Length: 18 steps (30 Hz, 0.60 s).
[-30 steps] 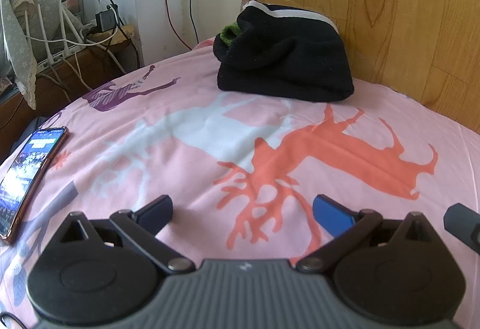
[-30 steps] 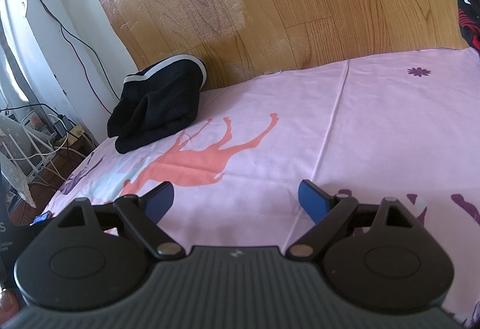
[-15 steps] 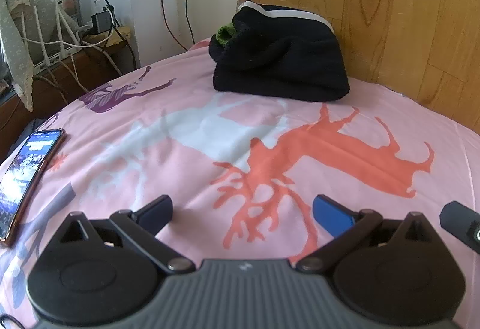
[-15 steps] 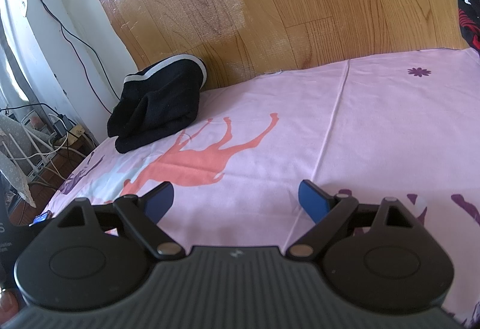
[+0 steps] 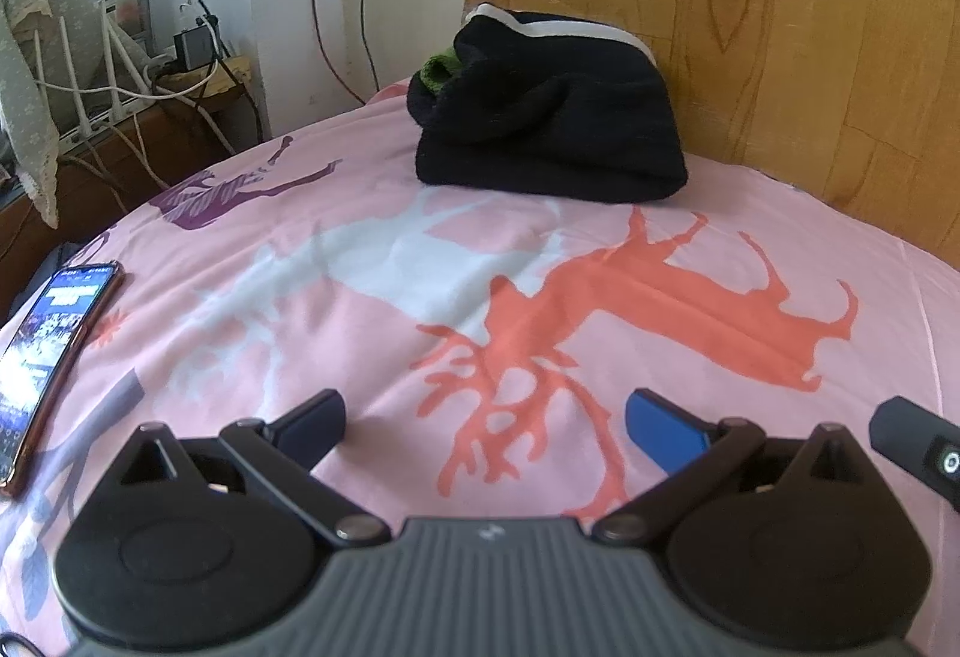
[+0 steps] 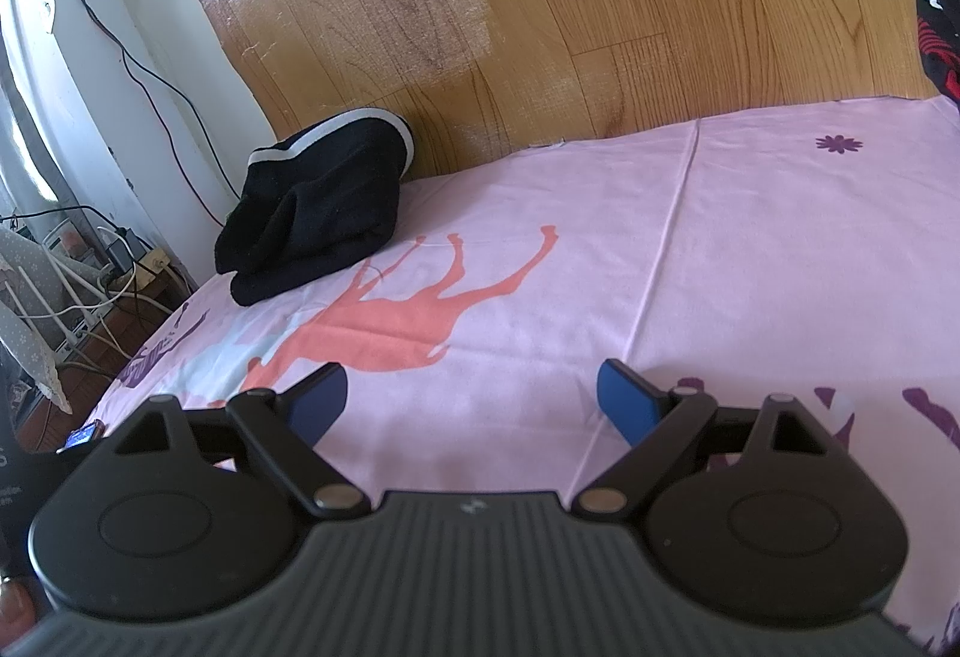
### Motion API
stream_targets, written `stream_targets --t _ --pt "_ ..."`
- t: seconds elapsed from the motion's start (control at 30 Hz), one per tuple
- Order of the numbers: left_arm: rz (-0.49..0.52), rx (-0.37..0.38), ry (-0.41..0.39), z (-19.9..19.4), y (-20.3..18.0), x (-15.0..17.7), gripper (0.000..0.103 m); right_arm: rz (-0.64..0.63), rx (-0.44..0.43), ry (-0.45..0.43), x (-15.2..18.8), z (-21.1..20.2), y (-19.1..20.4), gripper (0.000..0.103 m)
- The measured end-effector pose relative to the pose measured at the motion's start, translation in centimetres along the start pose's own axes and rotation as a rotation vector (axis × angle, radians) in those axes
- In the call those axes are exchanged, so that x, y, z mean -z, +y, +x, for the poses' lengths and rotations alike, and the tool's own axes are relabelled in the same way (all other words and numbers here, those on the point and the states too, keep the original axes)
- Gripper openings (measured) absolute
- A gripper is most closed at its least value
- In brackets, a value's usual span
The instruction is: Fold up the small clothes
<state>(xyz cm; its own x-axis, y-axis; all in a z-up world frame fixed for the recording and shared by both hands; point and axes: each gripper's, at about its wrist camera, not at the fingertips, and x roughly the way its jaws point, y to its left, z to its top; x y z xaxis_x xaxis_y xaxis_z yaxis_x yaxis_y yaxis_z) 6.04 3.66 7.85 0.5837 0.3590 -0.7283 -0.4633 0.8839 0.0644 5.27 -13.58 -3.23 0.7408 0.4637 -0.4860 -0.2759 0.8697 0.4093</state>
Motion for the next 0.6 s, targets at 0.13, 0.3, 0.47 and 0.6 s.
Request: stream_targets --t 0.13,0.3,0.47,0.6 --pt "0.03 0.043 -0.032 -0.7 -0.4 0.1 0.103 0.0 0.0 0.0 0.0 0.0 0.0 0.092" --pt "0.072 0.074 -0.04 -1.0 -1.0 0.3 0.103 0.0 0.0 0.0 0.0 0.0 0.0 0.092" --pt "0.084 0.082 -0.039 -1.0 -1.1 0.3 0.103 0.0 0.0 0.0 0.0 0.0 0.0 0.093" --pt "0.087 0.087 -0.035 -0.9 -1.1 0.3 0.103 0.0 0.0 0.0 0.0 0.0 0.0 0.093"
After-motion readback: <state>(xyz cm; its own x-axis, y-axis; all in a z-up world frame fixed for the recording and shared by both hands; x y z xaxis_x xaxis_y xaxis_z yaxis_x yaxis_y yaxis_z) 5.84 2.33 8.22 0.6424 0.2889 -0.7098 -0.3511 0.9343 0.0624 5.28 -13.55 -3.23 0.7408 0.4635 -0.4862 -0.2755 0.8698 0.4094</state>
